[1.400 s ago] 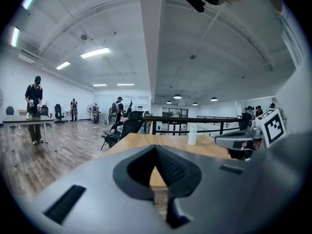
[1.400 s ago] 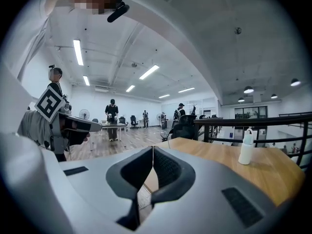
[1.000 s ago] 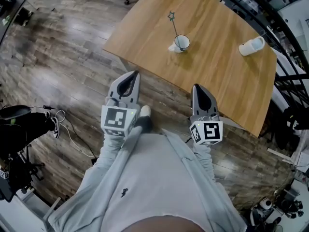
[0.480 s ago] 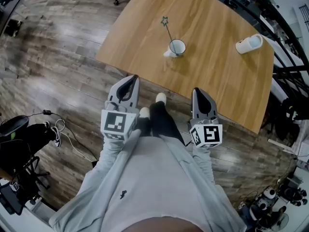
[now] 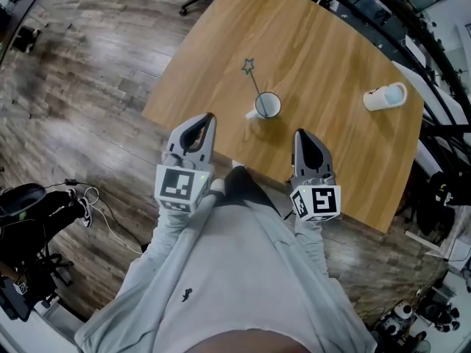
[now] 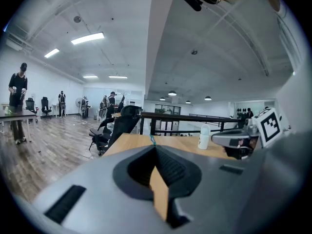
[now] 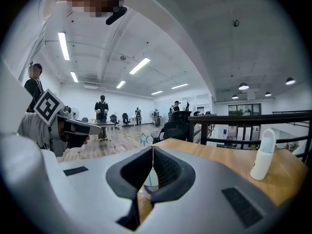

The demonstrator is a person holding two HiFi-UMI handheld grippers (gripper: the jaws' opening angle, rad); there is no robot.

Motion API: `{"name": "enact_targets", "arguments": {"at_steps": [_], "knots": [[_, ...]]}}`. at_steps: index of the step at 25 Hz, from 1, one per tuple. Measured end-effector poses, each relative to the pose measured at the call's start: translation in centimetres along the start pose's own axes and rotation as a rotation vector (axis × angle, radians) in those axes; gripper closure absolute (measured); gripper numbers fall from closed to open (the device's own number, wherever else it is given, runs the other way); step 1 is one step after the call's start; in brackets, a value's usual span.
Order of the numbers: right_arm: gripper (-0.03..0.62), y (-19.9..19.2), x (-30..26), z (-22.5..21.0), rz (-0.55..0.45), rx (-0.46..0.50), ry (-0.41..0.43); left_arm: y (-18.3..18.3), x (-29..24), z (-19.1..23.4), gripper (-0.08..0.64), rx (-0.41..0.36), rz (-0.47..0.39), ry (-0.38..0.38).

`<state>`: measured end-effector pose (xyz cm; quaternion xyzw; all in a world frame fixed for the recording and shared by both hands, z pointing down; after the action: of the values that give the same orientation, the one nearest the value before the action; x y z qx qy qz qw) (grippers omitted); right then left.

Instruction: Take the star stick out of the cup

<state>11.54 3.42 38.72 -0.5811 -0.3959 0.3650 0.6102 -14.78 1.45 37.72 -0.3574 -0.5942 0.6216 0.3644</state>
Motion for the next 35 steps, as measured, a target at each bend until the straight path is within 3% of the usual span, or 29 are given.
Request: {"name": "enact_targets", "arguments": {"at_steps": [13,31,35], "knots": [[0.575,1.2,-8.1,-7.4,-0.064,-0.040,0.106,1.7,-9.2,0.4,0.540,-0.033,-0.012,0.073],[0.575,1.8,-9.1,-7.6,-0.063,-0.026,0.052,2.1,-11.8,2.0,0.540,-0.033,-0.015,0.016],[0.575,1.7,-8.9,-7.5,-0.051,-0.016,0.040,1.5,-12.0,2.0,0.540,0.000,-0.014,-0.005]]}}
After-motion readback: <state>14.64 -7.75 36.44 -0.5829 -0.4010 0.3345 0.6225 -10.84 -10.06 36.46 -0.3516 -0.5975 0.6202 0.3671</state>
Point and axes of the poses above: the fingertips, and each gripper's own axes: x backward along the fingers, z to its left, y out of its top, the point moved 8 cm from there along x, backward along the fingers, and after that the axes turned 14 degrees about -z, right-handed, at the moved point
